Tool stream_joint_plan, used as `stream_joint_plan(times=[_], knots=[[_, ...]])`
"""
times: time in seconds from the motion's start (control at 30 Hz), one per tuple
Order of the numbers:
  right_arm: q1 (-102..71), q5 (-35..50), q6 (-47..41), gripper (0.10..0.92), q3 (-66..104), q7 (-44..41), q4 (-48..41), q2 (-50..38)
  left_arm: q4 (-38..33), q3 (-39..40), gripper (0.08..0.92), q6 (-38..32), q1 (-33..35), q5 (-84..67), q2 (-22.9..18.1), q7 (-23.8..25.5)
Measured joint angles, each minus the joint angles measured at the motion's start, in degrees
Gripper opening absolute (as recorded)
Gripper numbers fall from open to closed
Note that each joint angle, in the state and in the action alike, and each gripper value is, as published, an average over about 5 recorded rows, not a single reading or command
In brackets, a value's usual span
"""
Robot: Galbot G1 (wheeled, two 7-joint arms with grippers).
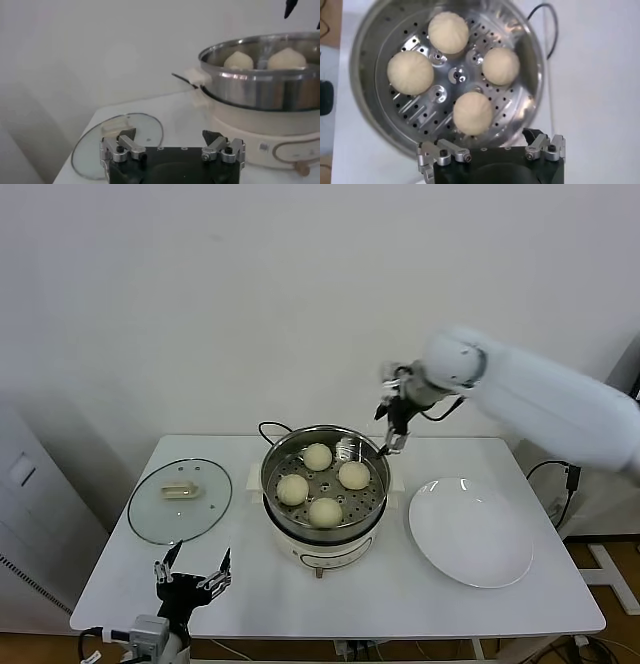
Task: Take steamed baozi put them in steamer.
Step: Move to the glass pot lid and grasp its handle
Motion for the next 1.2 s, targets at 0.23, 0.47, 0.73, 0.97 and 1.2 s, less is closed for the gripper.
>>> stream_joint_plan(times=[0.23, 0.47, 0.73, 0.97, 1.2], knots=[[-16.0, 3.0, 5.5, 0.823, 21.2, 6.8, 4.9, -5.7, -0.2, 0.1, 0.823, -1.9, -0.6, -3.3, 0.0, -1.0], [-38.9, 6.6, 11.6, 0.823, 47.7, 16.1, 8.8, -2.8, 0.1, -0.1, 0.823, -3.6, -2.3, -4.4, 0.0, -1.5], [-63.2, 11.4, 20.7, 0.823, 72.4, 28.9, 11.5, 8.7, 2.3, -0.9, 0.823, -4.0, -5.8, -2.8, 0.0, -2.2], [-79.3, 14.3, 27.6, 0.823, 81.6, 38.0, 13.5, 17.5, 4.7, -2.1, 0.823, -5.4, -8.9, 1.1, 0.0, -2.5], [-89.5, 16.8, 32.2, 0.823, 85.4, 45.6, 16.2, 21.3, 6.9, -2.9, 0.823, -7.7, -11.5, 10.9, 0.0, -2.4]])
